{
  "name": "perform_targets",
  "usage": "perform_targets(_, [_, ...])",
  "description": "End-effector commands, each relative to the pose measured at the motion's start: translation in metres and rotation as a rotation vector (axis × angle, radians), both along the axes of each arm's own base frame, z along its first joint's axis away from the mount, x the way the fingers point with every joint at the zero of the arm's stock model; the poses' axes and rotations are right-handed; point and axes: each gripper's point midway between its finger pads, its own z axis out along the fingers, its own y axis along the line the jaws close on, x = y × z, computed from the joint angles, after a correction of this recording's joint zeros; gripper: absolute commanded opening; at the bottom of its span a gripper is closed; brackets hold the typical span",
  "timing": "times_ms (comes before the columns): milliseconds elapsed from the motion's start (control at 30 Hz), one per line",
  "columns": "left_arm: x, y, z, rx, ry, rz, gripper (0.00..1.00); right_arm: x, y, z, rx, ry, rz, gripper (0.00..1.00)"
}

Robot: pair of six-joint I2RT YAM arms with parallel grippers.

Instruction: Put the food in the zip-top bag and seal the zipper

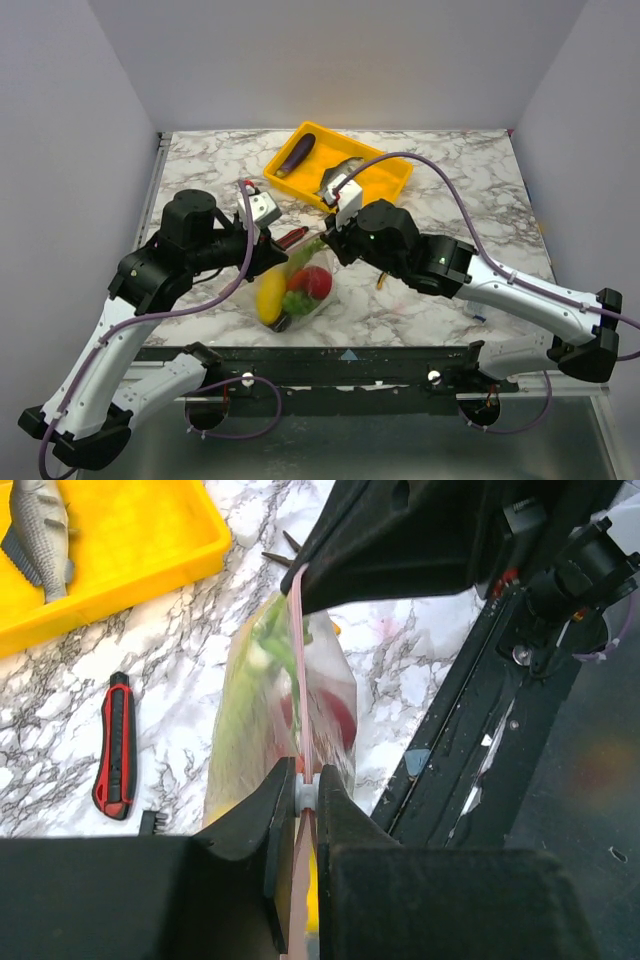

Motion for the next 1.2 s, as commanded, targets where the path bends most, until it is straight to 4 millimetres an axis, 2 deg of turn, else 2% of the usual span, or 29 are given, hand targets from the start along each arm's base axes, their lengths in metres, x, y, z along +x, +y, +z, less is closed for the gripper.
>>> perform_targets(0, [-0.025, 0.017, -0.001, 0.018, 0.038, 0.023, 0.0, 0.041, -0.067, -0.005, -0.091, -0.068, -0.308, 0.0])
perform_targets(333, [-0.031, 0.035, -0.012, 0.065, 0.053, 0.093, 0.0, 0.047, -0.095, -0.004, -0.089, -0.074, -0.394, 0.0])
perform_targets(867, [-0.055, 0.068, -0.022, 0.104, 0.158, 0.253, 0.0, 0.048, -0.09, -0.005, -0.11, -0.075, -0.369, 0.0])
perform_targets(1067, [-0.064, 0.064, -0.022, 0.063, 0.127, 0.207, 0.0, 0.046, -0.085, -0.009, -0.106, -0.067, -0.333, 0.0])
perform_targets(1167, [-0.062, 0.074, -0.023, 0.096, 0.122, 0.249, 0.0, 0.045, -0.085, -0.004, -0.095, -0.072, -0.331, 0.0])
